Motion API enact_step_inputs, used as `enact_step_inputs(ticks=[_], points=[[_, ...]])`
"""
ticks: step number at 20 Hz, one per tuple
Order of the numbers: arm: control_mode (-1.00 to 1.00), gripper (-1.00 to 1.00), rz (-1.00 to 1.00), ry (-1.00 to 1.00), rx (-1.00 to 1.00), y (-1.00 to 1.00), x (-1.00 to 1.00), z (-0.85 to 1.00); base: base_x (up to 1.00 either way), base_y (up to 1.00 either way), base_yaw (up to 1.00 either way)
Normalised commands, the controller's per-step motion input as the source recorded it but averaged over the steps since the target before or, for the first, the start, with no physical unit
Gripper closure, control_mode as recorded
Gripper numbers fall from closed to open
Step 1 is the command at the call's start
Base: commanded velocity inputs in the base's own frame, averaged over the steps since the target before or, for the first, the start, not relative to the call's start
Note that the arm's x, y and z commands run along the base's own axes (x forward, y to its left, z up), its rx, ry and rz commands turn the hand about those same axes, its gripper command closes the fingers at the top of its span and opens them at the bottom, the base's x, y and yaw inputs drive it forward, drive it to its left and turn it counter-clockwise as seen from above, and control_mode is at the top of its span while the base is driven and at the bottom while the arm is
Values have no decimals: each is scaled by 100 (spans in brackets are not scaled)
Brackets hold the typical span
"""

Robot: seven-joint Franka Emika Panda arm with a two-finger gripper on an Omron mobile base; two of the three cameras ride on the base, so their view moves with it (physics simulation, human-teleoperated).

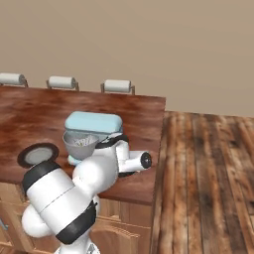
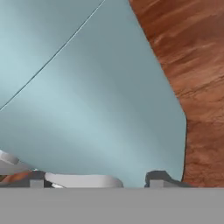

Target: Add butter and sugar cubes to the stand mixer bowl and then turn on the stand mixer to begin making frosting.

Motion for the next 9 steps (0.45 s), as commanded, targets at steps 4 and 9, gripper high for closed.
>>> enact_step_inputs(ticks=[4, 9], points=[[-100, 100, 9, 25, 77, -57, 14, -5, 0, 0, 0], [-100, 100, 8, 35, 75, -58, 14, -13, 0, 0, 0]])
